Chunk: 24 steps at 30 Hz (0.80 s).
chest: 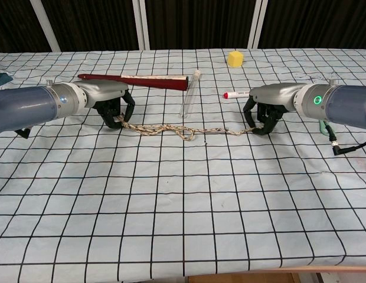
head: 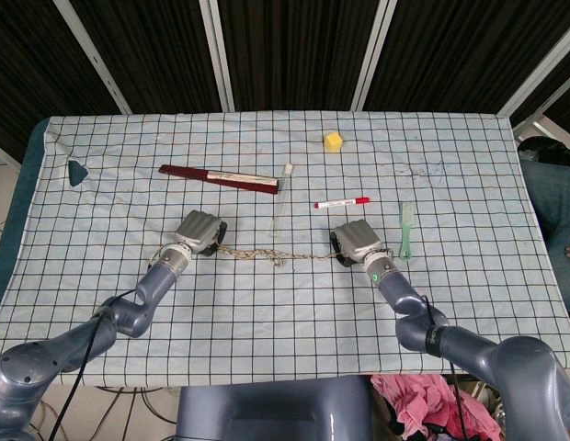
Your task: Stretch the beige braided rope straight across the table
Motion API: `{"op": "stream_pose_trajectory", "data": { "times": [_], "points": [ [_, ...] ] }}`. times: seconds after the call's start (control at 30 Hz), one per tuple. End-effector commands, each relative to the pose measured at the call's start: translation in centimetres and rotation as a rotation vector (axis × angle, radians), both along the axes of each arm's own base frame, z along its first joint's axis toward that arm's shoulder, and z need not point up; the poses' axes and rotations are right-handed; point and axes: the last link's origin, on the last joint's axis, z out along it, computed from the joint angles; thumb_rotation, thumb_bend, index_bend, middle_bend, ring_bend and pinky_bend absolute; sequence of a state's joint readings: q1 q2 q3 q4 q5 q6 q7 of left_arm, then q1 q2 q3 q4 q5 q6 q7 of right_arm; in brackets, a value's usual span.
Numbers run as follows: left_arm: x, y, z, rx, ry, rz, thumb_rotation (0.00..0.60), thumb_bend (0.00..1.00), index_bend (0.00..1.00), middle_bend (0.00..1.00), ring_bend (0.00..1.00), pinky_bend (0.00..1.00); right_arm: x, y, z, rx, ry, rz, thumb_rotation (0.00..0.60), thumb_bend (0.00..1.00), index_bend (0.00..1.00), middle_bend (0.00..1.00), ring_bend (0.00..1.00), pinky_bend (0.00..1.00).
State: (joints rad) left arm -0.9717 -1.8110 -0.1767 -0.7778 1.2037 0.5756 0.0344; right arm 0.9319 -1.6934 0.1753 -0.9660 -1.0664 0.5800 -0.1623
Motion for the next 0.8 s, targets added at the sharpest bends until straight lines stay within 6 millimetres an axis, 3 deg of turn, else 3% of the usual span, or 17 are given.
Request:
{"op": "stream_pose_trajectory", "data": {
  "times": [0.03, 0.8],
  "points": [
    [0.07, -0.02, 0.03, 0.0, 0.001, -0.004, 0.6, 0.48, 0.65, 1.0, 0.98, 0.99, 0.02, 0.01, 0.03, 0.0, -0.002, 0.0, 0.6, 0.43, 0.69, 0.89, 1.0, 0.99],
    [-0.29, 0.21, 0.05, 0.004, 0.015, 0.013, 0.6, 0.5, 0.67, 1.0, 0.98, 0.99, 0.02, 0.12, -0.28, 0.008, 0.001, -0.007, 0.6, 0.43, 0.7, 0.89, 1.0, 0.99]
  ]
}}
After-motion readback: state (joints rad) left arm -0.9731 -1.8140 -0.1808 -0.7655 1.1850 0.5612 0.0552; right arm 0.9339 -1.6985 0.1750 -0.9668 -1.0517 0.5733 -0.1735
